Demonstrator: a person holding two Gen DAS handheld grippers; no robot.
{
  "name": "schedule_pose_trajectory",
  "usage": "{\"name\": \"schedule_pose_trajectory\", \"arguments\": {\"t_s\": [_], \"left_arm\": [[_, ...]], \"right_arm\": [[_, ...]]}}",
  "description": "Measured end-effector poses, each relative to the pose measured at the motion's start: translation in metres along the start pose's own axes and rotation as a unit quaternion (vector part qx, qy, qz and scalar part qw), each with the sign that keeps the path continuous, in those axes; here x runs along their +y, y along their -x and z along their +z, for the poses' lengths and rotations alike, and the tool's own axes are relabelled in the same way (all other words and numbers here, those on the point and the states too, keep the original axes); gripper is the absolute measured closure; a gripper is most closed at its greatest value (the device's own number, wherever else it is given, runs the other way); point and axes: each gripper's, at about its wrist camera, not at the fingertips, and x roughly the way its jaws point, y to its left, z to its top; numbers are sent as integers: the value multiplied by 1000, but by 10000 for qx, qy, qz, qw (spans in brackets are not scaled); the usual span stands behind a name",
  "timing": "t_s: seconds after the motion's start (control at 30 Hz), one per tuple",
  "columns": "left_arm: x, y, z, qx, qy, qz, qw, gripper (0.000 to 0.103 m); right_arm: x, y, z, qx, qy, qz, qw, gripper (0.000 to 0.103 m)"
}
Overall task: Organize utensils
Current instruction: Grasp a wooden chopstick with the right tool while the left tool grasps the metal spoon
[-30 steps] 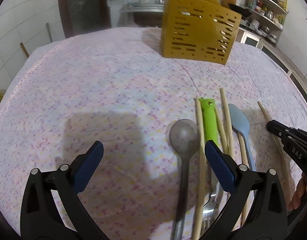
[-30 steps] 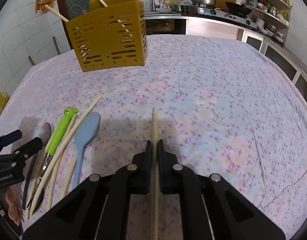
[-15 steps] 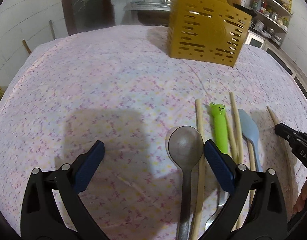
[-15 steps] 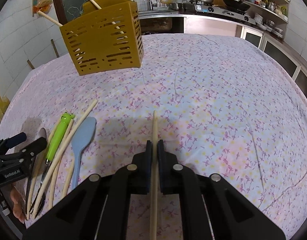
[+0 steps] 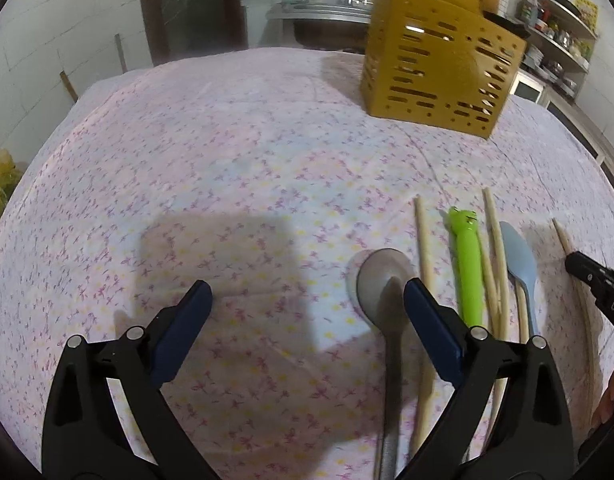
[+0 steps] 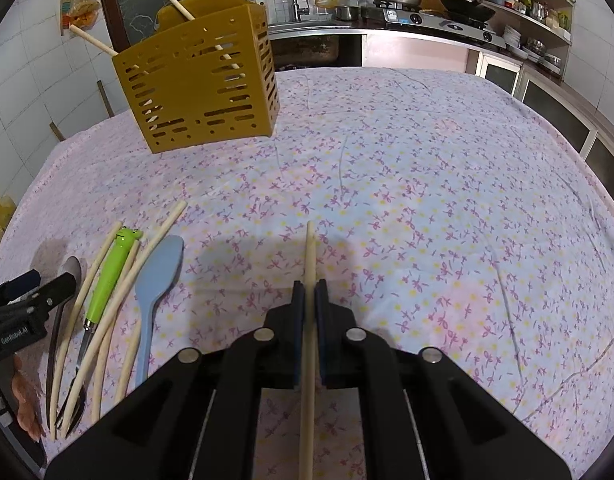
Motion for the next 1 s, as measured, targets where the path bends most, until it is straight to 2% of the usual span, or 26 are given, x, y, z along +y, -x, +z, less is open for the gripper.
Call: {"name": "schedule_pose_trajectory", "arguments": {"t_s": [0.17, 0.37, 0.47, 0.53, 0.8, 1.0], "left_arm": [[-14, 0, 0, -40, -218, 72, 9997, 10], [-12, -4, 0, 52, -86, 77, 9999, 17], [-14, -4, 2, 88, -76, 75, 9999, 26], [-17, -4, 4, 126, -87, 51, 9999, 37], [-33, -6, 12, 299, -148, 41, 9994, 67], [-34, -4, 10, 228, -144, 28, 9996, 68]], "right_arm": [[-2, 0, 0, 3, -7, 10, 10000, 97], [-4, -1, 0, -2, -24, 2, 10000, 96], [-2, -4, 4, 12, -17, -33, 10000, 96], [-1, -5, 5, 32, 3, -73, 10000, 96], [-1, -12, 17, 282, -19, -141, 9995, 96], [-4, -8, 12, 146, -7, -95, 9998, 97]]}}
